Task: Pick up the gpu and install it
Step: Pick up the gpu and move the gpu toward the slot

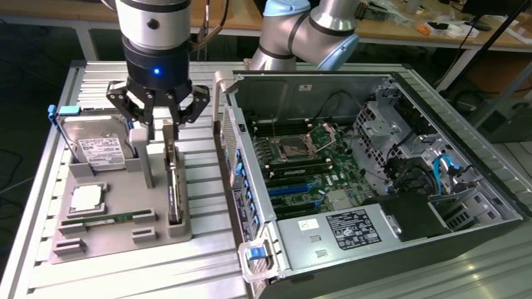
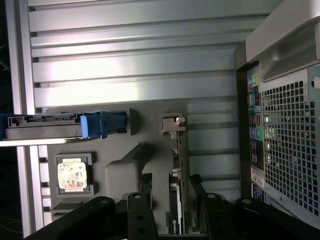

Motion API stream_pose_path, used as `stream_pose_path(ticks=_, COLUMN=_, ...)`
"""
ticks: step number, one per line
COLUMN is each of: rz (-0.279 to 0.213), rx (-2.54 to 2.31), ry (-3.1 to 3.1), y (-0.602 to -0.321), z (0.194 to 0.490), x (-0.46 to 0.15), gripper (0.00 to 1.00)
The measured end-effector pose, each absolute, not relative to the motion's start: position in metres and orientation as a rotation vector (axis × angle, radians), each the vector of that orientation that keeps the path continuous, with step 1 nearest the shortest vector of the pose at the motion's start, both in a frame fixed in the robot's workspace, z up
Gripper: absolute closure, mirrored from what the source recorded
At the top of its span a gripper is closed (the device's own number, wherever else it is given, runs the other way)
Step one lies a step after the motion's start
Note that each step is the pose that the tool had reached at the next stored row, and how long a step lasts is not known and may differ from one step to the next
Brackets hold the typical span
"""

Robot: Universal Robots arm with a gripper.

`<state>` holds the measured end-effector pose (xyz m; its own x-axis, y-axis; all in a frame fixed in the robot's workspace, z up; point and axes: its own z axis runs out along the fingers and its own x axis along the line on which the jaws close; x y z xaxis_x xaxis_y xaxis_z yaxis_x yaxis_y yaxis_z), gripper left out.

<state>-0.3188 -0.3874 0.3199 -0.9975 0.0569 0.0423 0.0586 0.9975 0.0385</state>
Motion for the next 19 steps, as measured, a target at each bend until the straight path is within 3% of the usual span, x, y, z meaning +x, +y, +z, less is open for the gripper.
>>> stream_pose_path(ticks=19, rz=-0.055, rx=-0.064, ry=-3.099, y=-0.396, z=0.309, x=-0.319, gripper=0.58)
